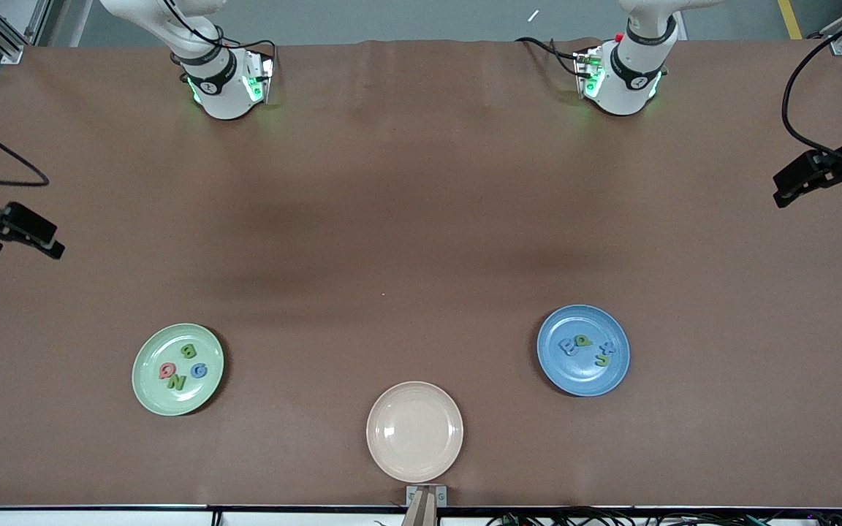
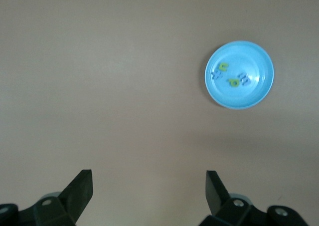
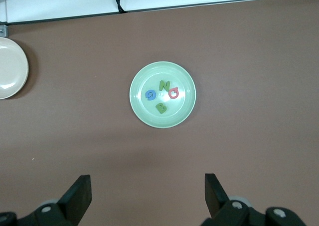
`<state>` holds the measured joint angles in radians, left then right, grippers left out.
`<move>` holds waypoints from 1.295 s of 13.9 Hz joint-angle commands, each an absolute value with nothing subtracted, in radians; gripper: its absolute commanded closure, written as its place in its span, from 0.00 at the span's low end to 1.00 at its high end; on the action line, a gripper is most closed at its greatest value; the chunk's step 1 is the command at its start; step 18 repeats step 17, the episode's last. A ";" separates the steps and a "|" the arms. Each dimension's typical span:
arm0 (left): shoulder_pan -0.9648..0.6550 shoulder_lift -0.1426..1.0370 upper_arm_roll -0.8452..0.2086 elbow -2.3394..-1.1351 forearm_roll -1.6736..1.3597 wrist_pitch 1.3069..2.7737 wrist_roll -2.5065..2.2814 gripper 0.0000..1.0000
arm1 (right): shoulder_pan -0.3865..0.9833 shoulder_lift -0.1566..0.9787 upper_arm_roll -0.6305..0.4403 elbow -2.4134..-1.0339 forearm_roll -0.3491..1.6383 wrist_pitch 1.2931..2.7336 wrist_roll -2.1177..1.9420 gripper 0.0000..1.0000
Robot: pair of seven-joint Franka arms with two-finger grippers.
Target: Sort upper and lower case letters into plates
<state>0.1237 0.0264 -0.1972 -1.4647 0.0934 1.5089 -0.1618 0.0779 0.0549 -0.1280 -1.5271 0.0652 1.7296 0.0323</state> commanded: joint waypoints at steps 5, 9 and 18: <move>0.087 -0.135 -0.178 -1.657 -0.017 1.505 -0.141 0.00 | -0.058 -0.069 0.015 -1.637 -0.009 1.749 0.103 0.00; 0.080 -0.147 -0.210 -1.677 0.004 1.509 -0.143 0.00 | -0.072 -0.048 0.034 -1.608 -0.008 1.749 0.103 0.00; 0.083 -0.086 -0.209 -1.603 0.008 1.505 -0.127 0.00 | -0.075 0.017 0.061 -1.493 -0.020 1.620 0.089 0.00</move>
